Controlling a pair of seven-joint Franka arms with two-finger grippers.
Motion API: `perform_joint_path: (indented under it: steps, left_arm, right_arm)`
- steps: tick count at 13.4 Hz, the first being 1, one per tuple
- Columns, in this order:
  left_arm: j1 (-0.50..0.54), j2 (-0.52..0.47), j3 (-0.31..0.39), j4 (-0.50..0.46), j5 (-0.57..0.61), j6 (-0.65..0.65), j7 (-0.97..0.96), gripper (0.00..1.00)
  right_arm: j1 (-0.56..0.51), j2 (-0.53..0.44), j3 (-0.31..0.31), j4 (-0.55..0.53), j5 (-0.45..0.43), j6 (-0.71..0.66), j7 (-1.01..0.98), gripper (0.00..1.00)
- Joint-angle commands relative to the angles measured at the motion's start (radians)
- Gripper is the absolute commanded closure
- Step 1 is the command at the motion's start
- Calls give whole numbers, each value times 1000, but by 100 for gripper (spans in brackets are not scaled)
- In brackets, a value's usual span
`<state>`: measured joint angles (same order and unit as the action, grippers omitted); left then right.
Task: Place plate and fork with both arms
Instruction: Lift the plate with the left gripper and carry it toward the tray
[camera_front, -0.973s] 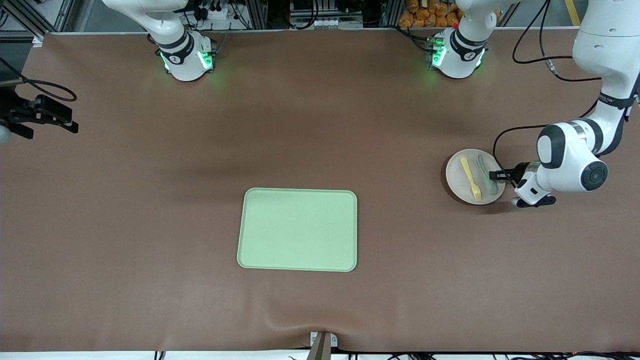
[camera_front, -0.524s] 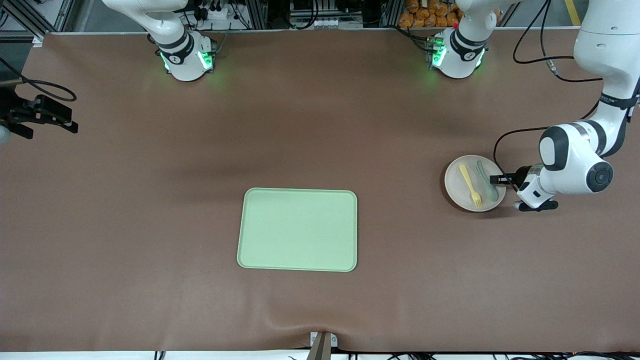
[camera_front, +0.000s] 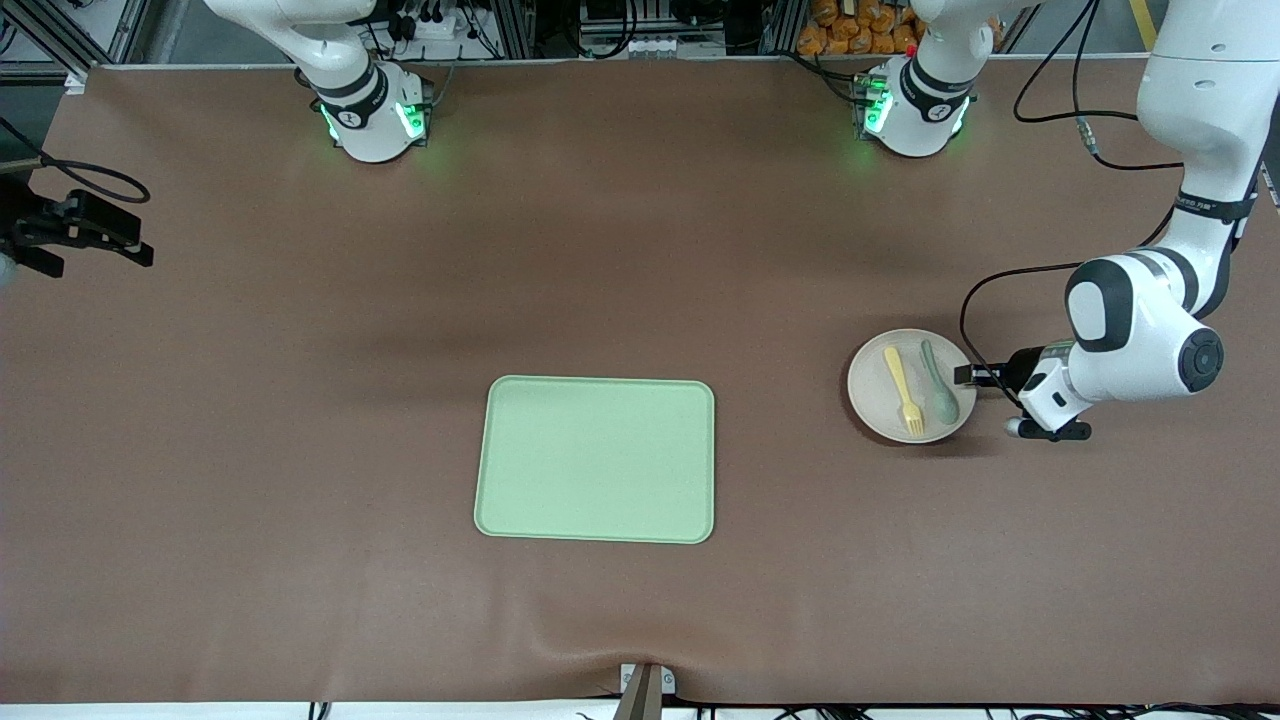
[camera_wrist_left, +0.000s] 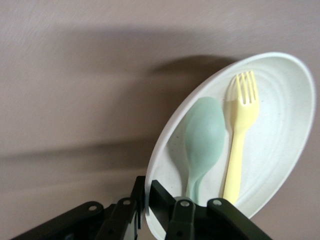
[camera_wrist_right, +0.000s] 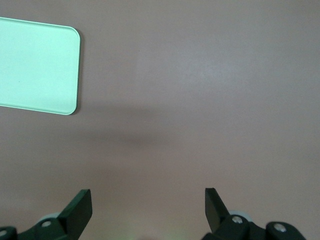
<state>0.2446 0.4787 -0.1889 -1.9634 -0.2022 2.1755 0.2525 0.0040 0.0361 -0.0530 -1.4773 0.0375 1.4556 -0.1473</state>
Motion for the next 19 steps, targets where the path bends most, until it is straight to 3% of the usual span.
perform_joint_path:
  steps: [1,5,13,17,19]
  left_arm:
    - [1,35,-17,66,-23,-52,48,100]
    - [7,40,-30,84,-31,-82,66,100]
    - [-1,70,-38,201,-174,-275,201,100]
    - [-21,145,-127,322,-212,-292,170,100]
    - [-91,204,-127,420,-210,-322,96,100]
  right_arm:
    - [-25,-10,13,0,19,-11,5,0]
    - [-25,-10,13,-1,18,-11,5,0]
    - [-32,-10,13,-1,19,-11,5,0]
    - [-32,-10,13,-1,18,-11,5,0]
    - [-35,-10,13,-1,19,-11,5,0]
